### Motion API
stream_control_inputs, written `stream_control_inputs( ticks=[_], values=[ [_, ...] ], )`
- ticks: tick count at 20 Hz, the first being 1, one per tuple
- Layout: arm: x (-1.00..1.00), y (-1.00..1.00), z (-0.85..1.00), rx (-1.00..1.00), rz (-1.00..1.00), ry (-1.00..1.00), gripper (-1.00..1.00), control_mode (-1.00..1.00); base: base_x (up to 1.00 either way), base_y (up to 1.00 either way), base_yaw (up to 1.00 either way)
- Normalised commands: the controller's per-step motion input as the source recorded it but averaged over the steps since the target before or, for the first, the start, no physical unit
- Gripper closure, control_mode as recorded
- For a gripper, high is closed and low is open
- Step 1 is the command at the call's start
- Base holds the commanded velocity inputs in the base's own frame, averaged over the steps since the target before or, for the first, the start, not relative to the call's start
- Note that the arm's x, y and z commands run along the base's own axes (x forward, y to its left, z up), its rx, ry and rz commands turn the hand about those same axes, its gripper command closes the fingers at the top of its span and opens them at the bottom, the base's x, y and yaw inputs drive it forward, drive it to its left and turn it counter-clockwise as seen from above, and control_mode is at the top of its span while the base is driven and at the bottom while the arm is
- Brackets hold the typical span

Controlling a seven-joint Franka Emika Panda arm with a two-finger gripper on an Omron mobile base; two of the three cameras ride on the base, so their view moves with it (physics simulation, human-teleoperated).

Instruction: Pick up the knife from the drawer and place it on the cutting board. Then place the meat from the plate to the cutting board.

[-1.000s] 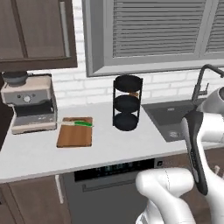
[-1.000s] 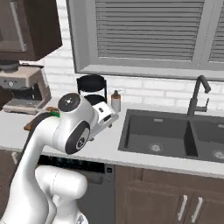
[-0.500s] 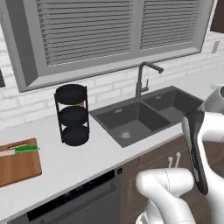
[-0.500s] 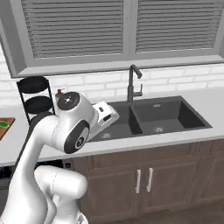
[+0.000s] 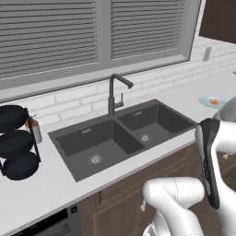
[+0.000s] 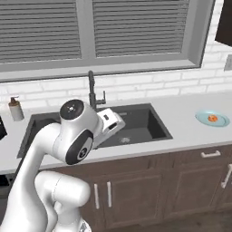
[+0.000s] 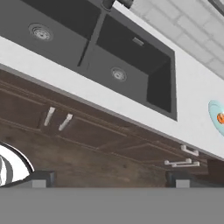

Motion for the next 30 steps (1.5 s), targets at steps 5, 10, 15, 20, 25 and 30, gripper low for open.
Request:
stream_control_inputs(
  ticks=[5,10,15,20,25,30],
  values=[
    [0.0,0.0,0.0,0.0,0.0,0.0,-1.0,1.0,0.63,-0.94,0.01],
    [0.0,0.0,0.0,0.0,0.0,0.0,-1.0,1.0,0.68,-0.87,0.03],
    [0.0,0.0,0.0,0.0,0.0,0.0,-1.0,1.0,0.67,-0.68,0.07],
    [0.0,0.0,0.0,0.0,0.0,0.0,-1.0,1.0,0.54,-0.66,0.08],
    [0.0,0.0,0.0,0.0,0.0,0.0,-1.0,1.0,0.29,-0.57,0.03],
    [0.0,0.0,0.0,0.0,0.0,0.0,-1.0,1.0,0.17,-0.02,0.07]
  ],
)
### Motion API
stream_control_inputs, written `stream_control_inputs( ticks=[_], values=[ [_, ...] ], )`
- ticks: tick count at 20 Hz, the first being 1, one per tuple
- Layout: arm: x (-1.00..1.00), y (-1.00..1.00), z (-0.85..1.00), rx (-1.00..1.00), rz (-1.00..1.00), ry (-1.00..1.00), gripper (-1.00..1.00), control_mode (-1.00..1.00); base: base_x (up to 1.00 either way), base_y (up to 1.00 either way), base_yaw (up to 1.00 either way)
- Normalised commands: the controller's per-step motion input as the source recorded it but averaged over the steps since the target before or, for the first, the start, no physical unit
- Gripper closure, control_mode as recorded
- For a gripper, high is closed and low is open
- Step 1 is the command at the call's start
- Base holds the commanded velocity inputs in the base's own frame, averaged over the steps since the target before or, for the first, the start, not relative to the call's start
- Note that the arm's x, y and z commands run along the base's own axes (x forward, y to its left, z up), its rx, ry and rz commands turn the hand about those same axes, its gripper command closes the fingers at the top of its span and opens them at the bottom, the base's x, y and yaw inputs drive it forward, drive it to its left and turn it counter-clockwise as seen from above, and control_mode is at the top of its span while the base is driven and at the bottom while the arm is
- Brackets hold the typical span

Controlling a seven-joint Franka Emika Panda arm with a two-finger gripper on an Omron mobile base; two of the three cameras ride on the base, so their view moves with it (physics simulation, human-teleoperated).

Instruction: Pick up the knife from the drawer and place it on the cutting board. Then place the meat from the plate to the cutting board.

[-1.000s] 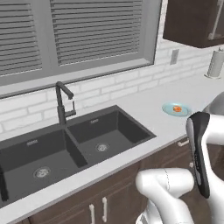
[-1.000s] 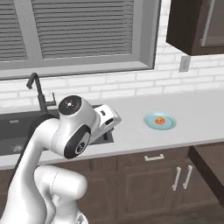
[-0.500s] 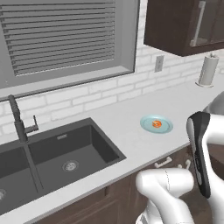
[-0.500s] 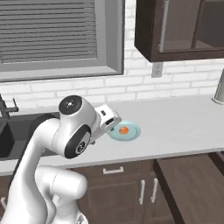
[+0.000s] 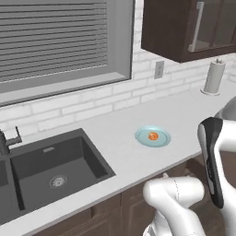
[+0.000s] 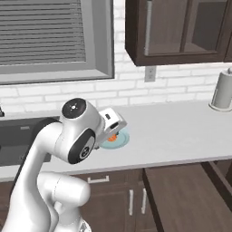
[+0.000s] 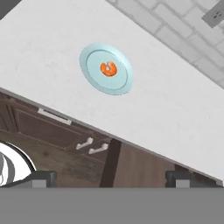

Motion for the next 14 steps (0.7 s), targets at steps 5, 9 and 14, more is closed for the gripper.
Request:
stream_control_inputs(
  ticks=[5,9,14],
  values=[
    [0.0,0.0,0.0,0.0,0.0,0.0,-1.0,1.0,0.09,0.14,0.18],
    [0.0,0.0,0.0,0.0,0.0,0.0,-1.0,1.0,0.41,0.18,0.3],
    [0.0,0.0,0.0,0.0,0.0,0.0,-1.0,1.0,0.53,0.08,0.26]
  ],
)
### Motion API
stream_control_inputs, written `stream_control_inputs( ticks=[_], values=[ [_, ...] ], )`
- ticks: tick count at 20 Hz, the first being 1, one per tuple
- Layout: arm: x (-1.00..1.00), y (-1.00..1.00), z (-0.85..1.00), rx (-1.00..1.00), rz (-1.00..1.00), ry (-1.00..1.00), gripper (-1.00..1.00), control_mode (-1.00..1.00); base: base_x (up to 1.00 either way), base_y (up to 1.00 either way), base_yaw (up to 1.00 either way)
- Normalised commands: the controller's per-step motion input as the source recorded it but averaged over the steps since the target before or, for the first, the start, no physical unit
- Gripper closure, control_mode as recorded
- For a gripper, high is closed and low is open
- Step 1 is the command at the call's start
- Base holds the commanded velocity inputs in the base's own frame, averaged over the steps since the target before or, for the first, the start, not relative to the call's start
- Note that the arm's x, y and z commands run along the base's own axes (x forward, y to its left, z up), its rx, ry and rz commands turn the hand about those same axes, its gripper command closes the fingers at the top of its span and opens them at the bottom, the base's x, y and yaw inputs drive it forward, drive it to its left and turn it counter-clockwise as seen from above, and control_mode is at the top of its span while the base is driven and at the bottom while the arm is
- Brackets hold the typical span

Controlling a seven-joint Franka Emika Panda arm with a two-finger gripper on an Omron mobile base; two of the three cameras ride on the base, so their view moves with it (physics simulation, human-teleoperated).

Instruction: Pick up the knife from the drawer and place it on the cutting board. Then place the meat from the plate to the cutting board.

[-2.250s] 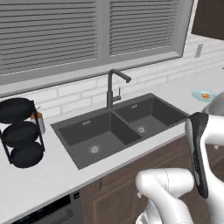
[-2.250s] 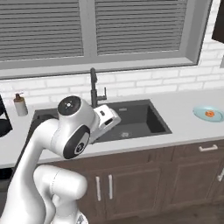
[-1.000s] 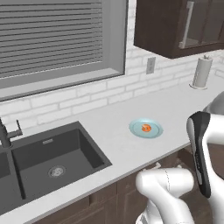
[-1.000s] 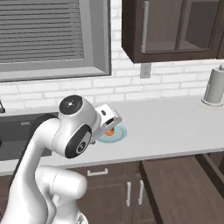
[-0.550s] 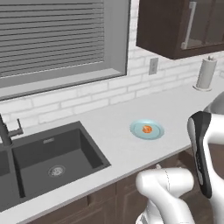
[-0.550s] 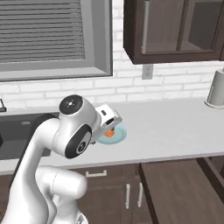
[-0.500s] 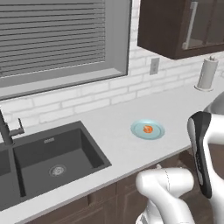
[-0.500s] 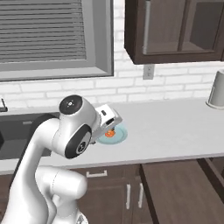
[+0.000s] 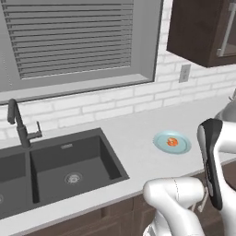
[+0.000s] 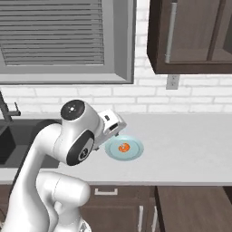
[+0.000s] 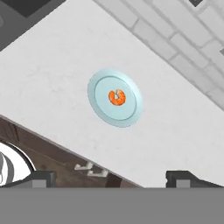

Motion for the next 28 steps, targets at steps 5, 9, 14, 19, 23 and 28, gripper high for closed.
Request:
stream_control_inputs(
  ticks=[5,9,14,19,23,28],
  values=[
    [-0.03,-0.01,-0.03,0.03,-0.01,0.0,-1.0,-1.0,-0.03,0.0,0.02],
    [0.3,0.56,-0.15,0.0,-0.41,0.01,-1.0,-1.0,0.0,0.0,0.0],
    [0.11,0.61,-0.42,0.03,-0.68,0.0,-1.0,-1.0,0.0,0.0,0.0],
    [0.17,-0.02,-0.36,0.31,-0.53,0.02,-1.0,-1.0,0.0,0.0,0.0],
    [0.31,-0.26,-0.31,0.29,-0.19,0.03,-1.0,-1.0,0.0,0.0,0.0],
    [0.23,-0.19,-0.01,0.1,0.0,-0.02,-1.0,-1.0,0.0,0.0,0.0]
  ],
)
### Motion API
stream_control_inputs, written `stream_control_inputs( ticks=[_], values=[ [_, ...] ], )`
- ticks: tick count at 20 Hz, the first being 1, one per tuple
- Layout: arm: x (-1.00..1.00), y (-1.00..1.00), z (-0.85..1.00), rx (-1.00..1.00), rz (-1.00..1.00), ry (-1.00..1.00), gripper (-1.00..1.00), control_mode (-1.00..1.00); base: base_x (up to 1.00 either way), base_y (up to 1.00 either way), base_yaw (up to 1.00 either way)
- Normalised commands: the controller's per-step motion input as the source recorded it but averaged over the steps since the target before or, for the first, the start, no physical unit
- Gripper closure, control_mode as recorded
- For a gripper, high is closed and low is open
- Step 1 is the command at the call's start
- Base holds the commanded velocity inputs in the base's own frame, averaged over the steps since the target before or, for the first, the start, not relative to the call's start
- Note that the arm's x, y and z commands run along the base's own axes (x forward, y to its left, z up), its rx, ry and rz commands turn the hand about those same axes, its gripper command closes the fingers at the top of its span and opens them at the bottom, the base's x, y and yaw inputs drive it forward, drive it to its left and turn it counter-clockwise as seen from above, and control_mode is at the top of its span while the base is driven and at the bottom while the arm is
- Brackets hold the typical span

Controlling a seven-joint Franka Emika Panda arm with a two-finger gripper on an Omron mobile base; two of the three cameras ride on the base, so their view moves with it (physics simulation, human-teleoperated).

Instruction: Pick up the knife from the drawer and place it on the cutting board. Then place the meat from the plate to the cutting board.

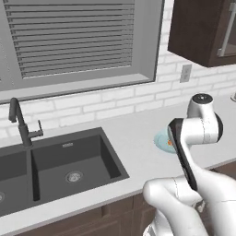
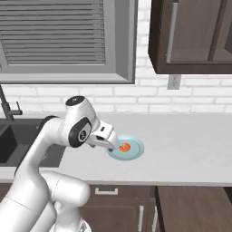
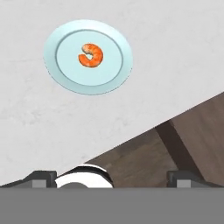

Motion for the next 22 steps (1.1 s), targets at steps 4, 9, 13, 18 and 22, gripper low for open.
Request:
stream_control_inputs(
  ticks=[4,9,13,18,22],
  values=[
    [0.23,-0.23,-0.02,0.0,0.0,0.11,-1.0,-1.0,0.0,0.0,0.0],
    [0.16,-0.1,-0.13,0.03,0.0,0.03,-1.0,-1.0,0.0,0.0,0.0],
    [0.08,-0.05,-0.34,0.11,0.0,0.0,-1.0,-1.0,0.0,0.0,0.0],
    [0.25,0.0,-0.3,0.05,0.0,0.0,-1.0,-1.0,0.0,0.0,0.0],
    [0.38,0.0,-0.23,0.02,0.0,0.0,-1.0,-1.0,0.0,0.0,0.0]
  ],
)
